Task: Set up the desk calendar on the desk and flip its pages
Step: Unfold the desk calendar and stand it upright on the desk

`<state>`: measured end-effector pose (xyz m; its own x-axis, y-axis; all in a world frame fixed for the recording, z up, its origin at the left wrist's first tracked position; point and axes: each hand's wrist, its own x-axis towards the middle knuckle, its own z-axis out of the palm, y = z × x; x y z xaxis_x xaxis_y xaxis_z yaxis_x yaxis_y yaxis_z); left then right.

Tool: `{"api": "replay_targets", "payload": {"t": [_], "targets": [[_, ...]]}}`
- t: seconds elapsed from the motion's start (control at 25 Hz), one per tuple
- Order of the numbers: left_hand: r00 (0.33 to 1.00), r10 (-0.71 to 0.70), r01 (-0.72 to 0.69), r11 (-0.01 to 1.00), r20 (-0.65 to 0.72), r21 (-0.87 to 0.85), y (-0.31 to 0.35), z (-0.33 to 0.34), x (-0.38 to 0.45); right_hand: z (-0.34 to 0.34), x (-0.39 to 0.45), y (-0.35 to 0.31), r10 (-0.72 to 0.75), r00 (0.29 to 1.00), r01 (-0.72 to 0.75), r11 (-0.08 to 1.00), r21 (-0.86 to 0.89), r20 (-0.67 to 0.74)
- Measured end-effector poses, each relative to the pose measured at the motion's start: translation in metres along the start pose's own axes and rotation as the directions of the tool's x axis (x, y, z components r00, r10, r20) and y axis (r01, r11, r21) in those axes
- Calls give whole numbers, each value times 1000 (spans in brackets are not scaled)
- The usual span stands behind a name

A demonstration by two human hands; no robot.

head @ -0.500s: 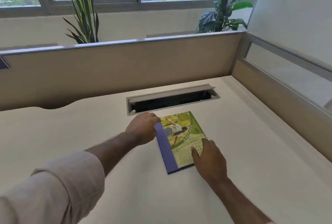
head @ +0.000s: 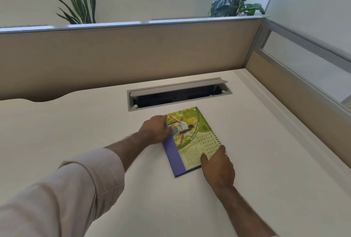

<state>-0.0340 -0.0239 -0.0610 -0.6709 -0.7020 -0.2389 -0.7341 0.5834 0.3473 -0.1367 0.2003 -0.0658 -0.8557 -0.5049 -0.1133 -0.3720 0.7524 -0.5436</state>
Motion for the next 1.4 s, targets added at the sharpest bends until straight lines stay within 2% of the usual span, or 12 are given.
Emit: {"api": "replay_targets", "payload": {"t": [0.12, 0.24, 0.36, 0.48, 0.56, 0.64, 0.72, 0.88, 0.96, 1.12, 1.4], "targets": [[998, -32, 30, 999, -57, -34, -13, -1, -8, 2, 4, -6, 33, 999, -32, 987, 158, -3], [990, -78, 72, 996, -118, -59, -26, -4, -24, 5, 11, -14, 127, 991, -131, 954, 270, 32], [980, -120, 113, 992, -156, -55, -34, 2, -52, 10, 15, -19, 148, 985, -165, 957, 240, 89], [957, -252, 235, 964, -145, -126, -43, 8, -75, 17, 16, -20, 70, 987, -97, 979, 180, 148], [922, -367, 326, 908, -126, -262, -50, 7, -88, 19, 15, -20, 15, 984, -49, 979, 196, 175], [899, -423, 354, 856, -115, -377, -58, 6, -101, 20, 11, -21, -33, 982, -15, 969, 248, 188], [893, -441, 357, 815, -89, -457, -66, 5, -113, 19, 6, -21, -54, 979, -10, 950, 311, 197], [881, -473, 343, 599, 27, -724, -83, 0, -140, 16, -4, -20, -113, 950, -34, 890, 454, 292], [893, -448, 316, 553, 45, -771, -89, -2, -154, 14, -8, -22, -158, 938, -17, 868, 496, 308], [884, -463, 247, 570, -59, -783, -90, -5, -172, 15, -15, -32, -234, 922, 29, 837, 547, 309], [855, -438, 167, 740, -278, -651, -94, 3, -203, 24, -28, -37, -372, 902, 213, 826, 523, 221]]}}
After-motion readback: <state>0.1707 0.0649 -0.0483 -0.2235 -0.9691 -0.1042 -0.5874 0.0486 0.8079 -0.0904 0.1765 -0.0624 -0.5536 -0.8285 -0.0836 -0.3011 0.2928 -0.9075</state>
